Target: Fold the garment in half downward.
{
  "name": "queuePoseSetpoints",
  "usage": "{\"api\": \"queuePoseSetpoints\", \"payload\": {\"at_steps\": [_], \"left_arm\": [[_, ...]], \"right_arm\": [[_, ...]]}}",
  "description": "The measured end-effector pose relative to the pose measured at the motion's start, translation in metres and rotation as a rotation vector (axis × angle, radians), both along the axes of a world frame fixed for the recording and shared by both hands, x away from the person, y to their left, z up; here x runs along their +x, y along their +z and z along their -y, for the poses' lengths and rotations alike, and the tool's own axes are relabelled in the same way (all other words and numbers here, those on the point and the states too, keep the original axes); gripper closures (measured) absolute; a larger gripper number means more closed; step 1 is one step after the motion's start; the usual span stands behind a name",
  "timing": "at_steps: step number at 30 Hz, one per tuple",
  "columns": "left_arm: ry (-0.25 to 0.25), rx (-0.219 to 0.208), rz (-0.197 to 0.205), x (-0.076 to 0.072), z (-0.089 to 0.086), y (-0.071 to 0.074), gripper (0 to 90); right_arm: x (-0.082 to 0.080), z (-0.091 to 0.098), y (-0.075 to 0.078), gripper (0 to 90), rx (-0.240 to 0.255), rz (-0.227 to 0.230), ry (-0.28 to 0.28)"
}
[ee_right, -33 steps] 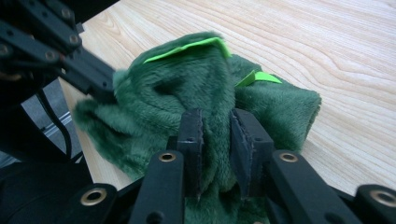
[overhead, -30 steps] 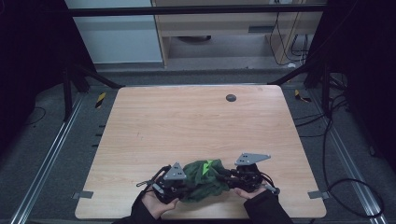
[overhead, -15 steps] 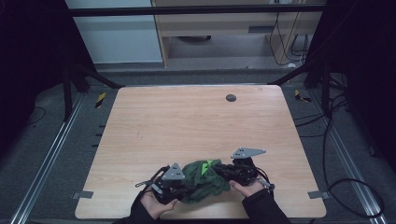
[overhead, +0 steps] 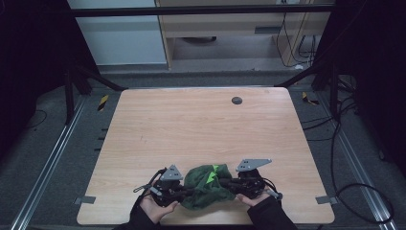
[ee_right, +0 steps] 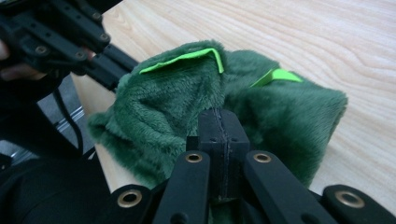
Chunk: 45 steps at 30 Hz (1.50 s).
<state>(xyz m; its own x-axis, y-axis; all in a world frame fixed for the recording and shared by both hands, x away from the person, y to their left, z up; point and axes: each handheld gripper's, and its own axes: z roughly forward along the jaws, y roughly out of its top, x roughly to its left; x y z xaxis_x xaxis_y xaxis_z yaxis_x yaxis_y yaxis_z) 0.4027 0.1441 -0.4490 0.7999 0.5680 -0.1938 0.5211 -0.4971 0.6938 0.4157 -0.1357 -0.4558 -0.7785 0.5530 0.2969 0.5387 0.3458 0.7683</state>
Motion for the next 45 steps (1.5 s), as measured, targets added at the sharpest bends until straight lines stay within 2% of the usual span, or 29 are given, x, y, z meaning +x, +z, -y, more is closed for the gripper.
{"api": "queuePoseSetpoints", "payload": {"at_steps": [3, 6, 8, 12, 13, 14, 17, 19, 23, 25, 29, 32, 35, 36, 37, 40, 42, 45], "left_arm": [[0.040, -0.010, 0.013, 0.005, -0.003, 0.002, 83.1], [0.072, -0.013, 0.004, 0.014, -0.003, 0.002, 83.5], [0.065, -0.019, -0.009, 0.018, 0.002, 0.002, 83.8], [0.013, 0.002, 0.000, 0.011, 0.015, 0.002, 83.8], [0.013, 0.002, 0.000, 0.011, 0.015, 0.002, 83.7], [-0.004, 0.001, 0.009, 0.005, 0.017, 0.004, 83.5], [-0.056, -0.024, 0.011, -0.002, 0.019, 0.006, 82.4], [-0.086, -0.030, 0.013, -0.006, 0.022, 0.006, 81.9], [-0.148, -0.030, 0.010, -0.011, 0.028, 0.005, 81.8], [-0.190, -0.035, 0.011, -0.014, 0.030, 0.004, 81.7], [-0.237, -0.034, 0.009, -0.017, 0.034, 0.004, 81.9], [-0.212, 0.001, 0.024, -0.016, 0.033, 0.003, 82.0], [-0.128, -0.001, 0.037, -0.009, 0.023, 0.003, 82.5], [-0.128, -0.001, 0.037, -0.009, 0.023, 0.003, 82.6], [-0.066, -0.006, 0.040, -0.004, 0.014, 0.003, 82.6], [0.021, 0.012, 0.044, 0.004, 0.005, 0.001, 82.5], [0.041, 0.023, 0.028, 0.008, 0.003, -0.002, 82.1], [0.043, 0.046, 0.027, 0.013, 0.005, -0.008, 81.7]], "right_arm": [[-0.004, 0.002, -0.002, 90.0, -0.006, -0.009, 0.012], [-0.008, 0.004, -0.005, 90.0, -0.013, -0.019, 0.018], [-0.009, 0.006, -0.006, 89.9, -0.011, -0.023, 0.017], [-0.007, 0.008, -0.003, 89.7, -0.001, -0.005, -0.002], [-0.007, 0.008, -0.003, 89.7, -0.001, -0.005, -0.002], [-0.005, 0.009, 0.000, 89.7, 0.013, 0.007, -0.020], [0.002, 0.009, 0.003, 89.7, 0.027, 0.030, -0.068], [0.007, 0.007, 0.003, 89.8, 0.029, 0.027, -0.084], [0.008, -0.003, 0.001, 89.9, 0.021, 0.019, -0.046], [0.005, -0.005, 0.001, 89.8, 0.020, 0.017, -0.024], [0.000, -0.002, 0.005, 89.8, 0.039, 0.021, 0.003], [-0.002, 0.001, 0.006, 89.8, 0.038, 0.020, 0.003], [-0.002, 0.004, 0.003, 89.9, 0.027, 0.009, -0.003], [-0.002, 0.004, 0.003, 89.9, 0.027, 0.009, -0.003], [-0.004, 0.005, 0.002, 89.9, 0.024, -0.001, 0.009], [-0.008, 0.008, 0.000, 89.9, 0.014, -0.007, 0.006], [-0.010, 0.010, -0.002, 89.9, 0.013, -0.014, 0.001], [-0.008, 0.011, -0.007, 89.6, -0.005, -0.021, -0.013]]}}
